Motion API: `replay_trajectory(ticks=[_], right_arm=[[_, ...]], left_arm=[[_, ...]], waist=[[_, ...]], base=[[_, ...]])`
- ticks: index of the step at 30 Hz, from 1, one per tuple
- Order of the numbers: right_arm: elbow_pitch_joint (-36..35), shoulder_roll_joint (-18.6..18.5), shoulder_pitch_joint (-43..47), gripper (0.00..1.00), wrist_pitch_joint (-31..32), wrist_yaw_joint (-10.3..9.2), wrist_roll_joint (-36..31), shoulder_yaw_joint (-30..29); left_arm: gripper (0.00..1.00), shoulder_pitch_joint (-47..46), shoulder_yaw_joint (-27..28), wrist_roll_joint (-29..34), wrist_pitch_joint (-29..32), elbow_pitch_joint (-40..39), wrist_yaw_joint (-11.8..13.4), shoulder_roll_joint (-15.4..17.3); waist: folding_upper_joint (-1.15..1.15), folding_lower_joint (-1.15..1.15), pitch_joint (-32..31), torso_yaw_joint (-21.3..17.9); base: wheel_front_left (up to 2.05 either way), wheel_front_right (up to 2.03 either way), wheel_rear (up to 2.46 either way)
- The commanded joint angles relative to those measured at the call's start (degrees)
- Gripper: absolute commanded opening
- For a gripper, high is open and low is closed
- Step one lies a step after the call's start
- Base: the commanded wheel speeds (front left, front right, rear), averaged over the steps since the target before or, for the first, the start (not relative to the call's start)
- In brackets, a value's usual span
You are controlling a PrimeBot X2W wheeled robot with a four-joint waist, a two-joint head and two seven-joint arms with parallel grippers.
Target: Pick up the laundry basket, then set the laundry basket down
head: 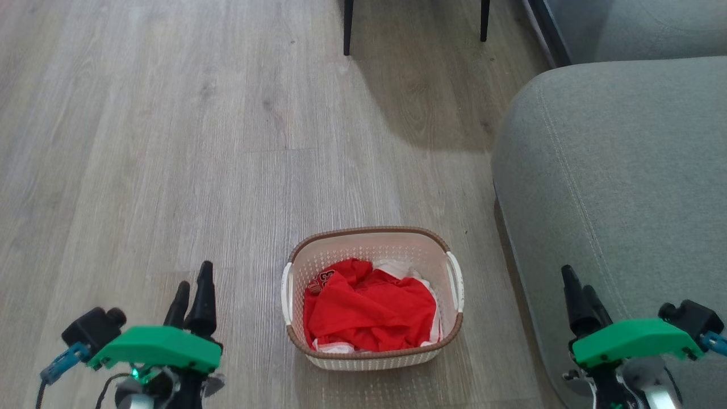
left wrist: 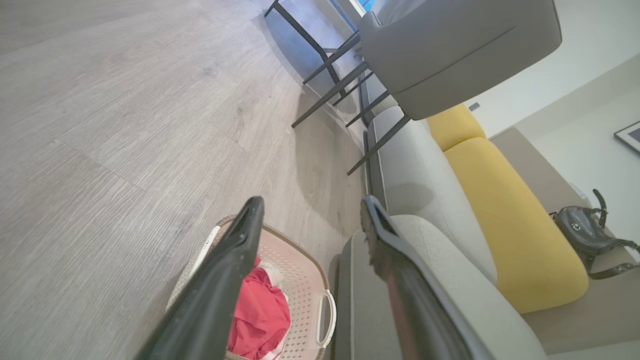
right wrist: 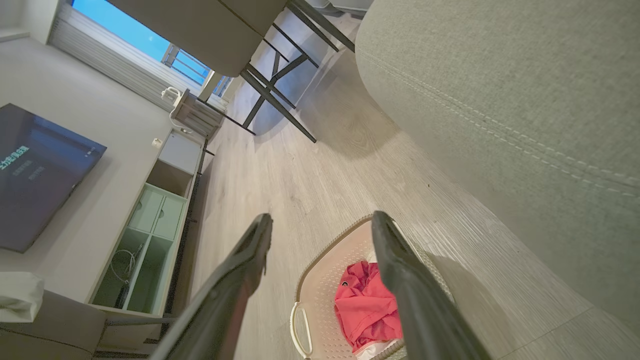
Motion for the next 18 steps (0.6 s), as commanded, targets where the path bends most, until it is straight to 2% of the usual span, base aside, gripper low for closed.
replay_trajectory(ticks=[1,18], right_arm=[[-2.4,-0.5,-1.1,1.00,-0.9,-0.04,-2.3,0.8],[-3.9,-0.7,-0.9,1.00,-3.7,-0.05,-14.1,3.1]], left_arm=[[1.00,-1.2,0.2,2.4,-1.0,-2.5,0.5,0.5],[1.00,-0.2,-2.2,15.5,-3.8,-3.3,2.9,1.2]], waist=[[0.00,0.00,0.0,0.0],[0.00,0.00,-0.1,0.2]], base=[[0.00,0.00,0.00],[0.00,0.00,0.00]])
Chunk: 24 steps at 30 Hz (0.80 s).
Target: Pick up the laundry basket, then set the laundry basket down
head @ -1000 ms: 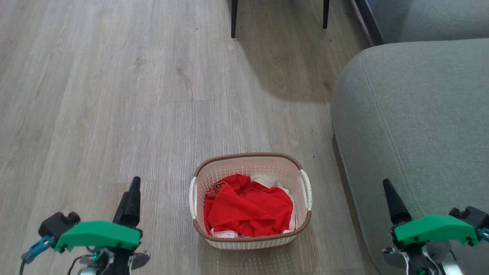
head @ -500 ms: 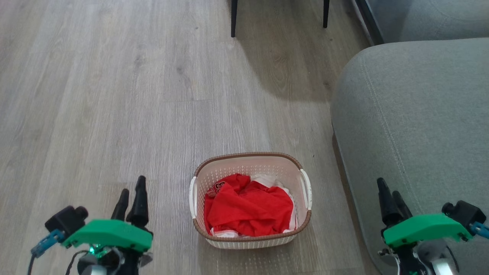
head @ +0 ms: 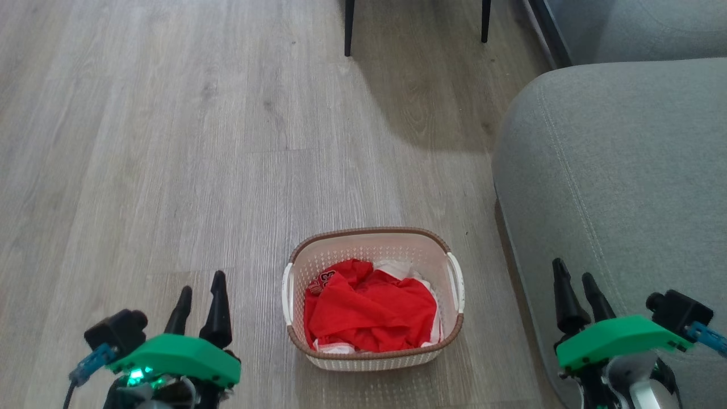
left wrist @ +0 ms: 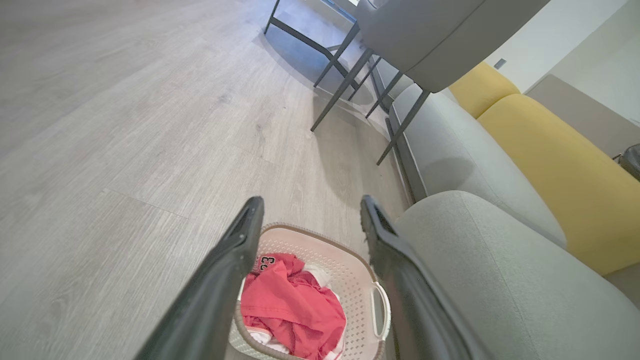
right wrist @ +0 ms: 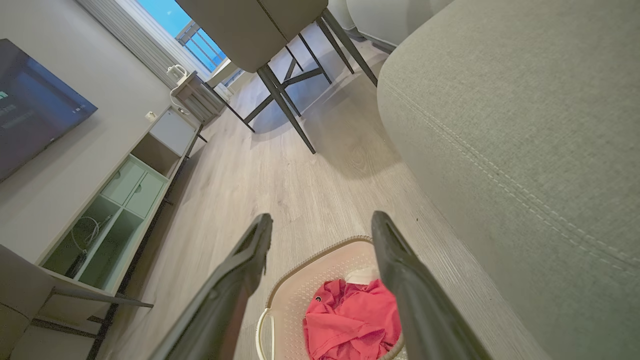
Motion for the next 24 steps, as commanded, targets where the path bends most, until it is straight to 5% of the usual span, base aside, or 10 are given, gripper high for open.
replay_trajectory(ticks=[1,24], right_arm=[[-2.5,-0.6,-0.9,1.00,-0.9,-0.05,-2.0,1.2],[-4.3,-0.8,0.1,1.00,-4.7,-0.07,-17.3,4.5]], left_arm=[[1.00,-1.8,0.7,2.2,-1.1,-2.4,0.5,0.7],[1.00,-0.1,-2.1,18.1,-5.0,-2.6,2.8,1.0]], waist=[[0.00,0.00,0.0,0.0],[0.00,0.00,-0.9,0.0]], base=[[0.00,0.00,0.00],[0.00,0.00,0.00]])
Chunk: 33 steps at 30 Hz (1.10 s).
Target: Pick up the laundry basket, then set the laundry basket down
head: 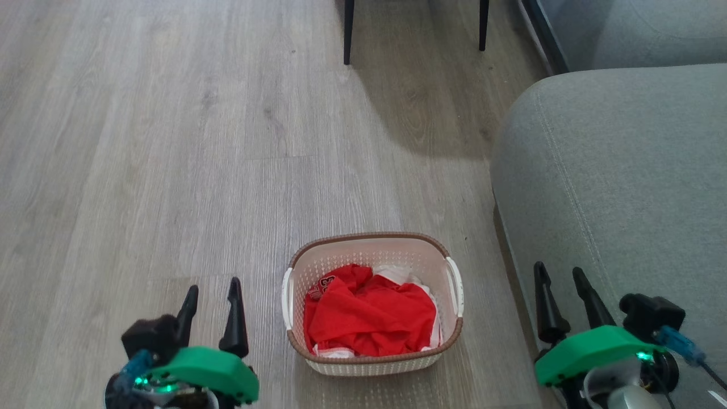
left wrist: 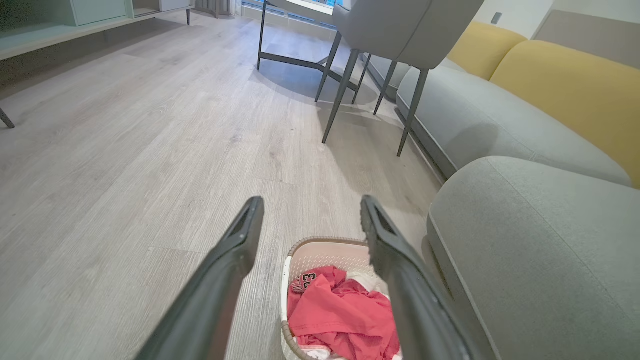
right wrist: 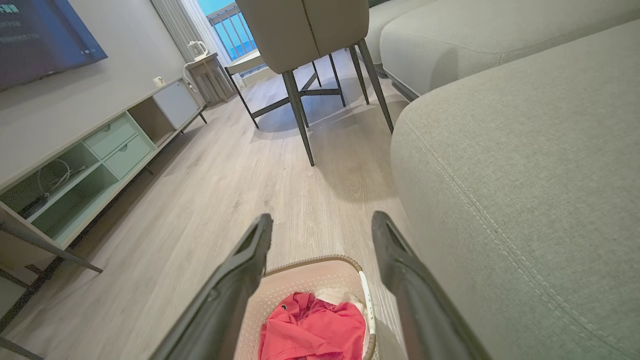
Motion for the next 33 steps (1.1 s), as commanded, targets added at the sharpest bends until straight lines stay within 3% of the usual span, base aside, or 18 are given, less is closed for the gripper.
replay_trajectory(ticks=[1,25,33], right_arm=[[-2.5,-0.7,-1.4,1.00,-1.1,-0.07,-2.1,1.3],[-4.1,-0.9,-1.1,1.00,-5.1,-0.09,-17.8,4.2],[-3.8,-0.9,-1.2,1.00,-5.2,-0.09,-18.2,4.1]], left_arm=[[1.00,-1.2,1.3,2.1,-1.1,-2.3,0.4,0.5],[1.00,-0.5,0.1,16.1,-5.1,0.1,1.6,-0.2],[1.00,-0.7,0.3,16.2,-5.2,0.9,1.4,-0.3]], waist=[[0.00,0.00,0.1,0.0],[0.00,0.00,-0.2,0.2],[0.00,0.00,-0.2,0.2]], base=[[0.00,0.00,0.00],[0.00,0.00,0.00],[0.00,0.00,0.00]])
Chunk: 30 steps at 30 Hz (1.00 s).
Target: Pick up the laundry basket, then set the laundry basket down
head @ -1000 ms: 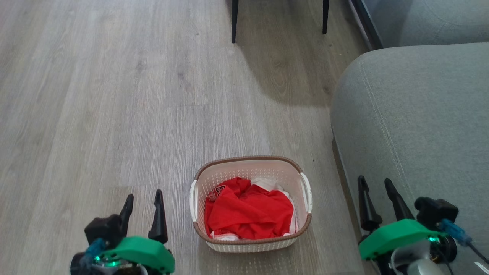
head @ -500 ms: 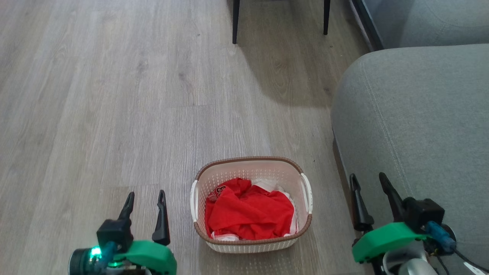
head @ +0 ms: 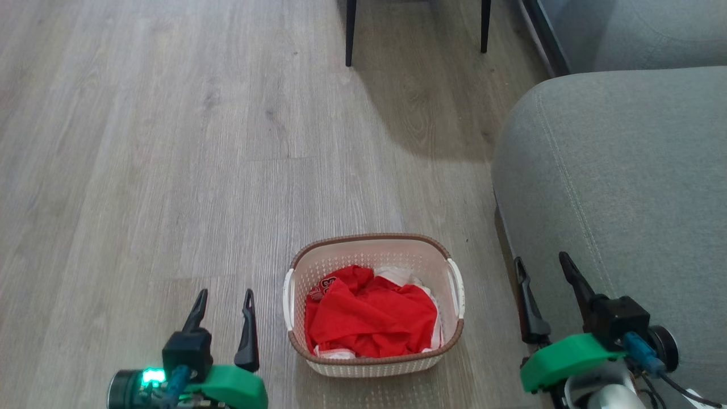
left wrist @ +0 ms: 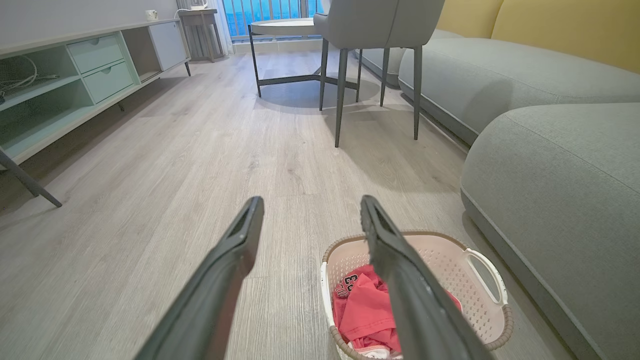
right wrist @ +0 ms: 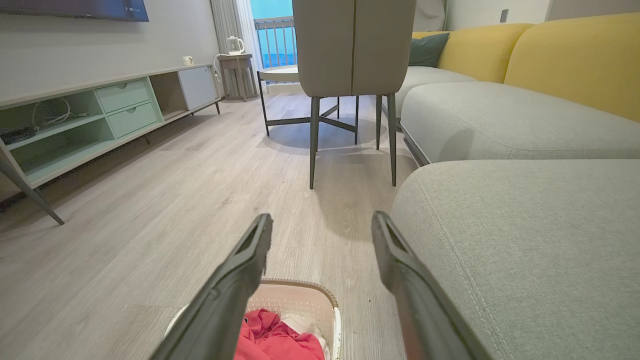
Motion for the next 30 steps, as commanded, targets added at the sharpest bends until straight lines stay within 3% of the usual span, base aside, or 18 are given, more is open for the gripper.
replay_trajectory(ticks=[1,30], right_arm=[[-1.9,-0.6,-1.2,1.00,-0.7,-0.09,-0.4,1.4],[-1.4,-0.6,-1.7,1.00,-0.7,-0.09,-0.8,0.5]], left_arm=[[1.00,-1.6,2.0,0.2,-0.6,-1.7,0.1,-0.2],[1.00,-2.9,1.3,-0.4,-0.6,-1.1,0.2,-0.3]], waist=[[0.00,0.00,0.0,0.0],[0.00,0.00,1.9,0.5]], base=[[0.00,0.00,0.00],[0.00,0.00,0.00]])
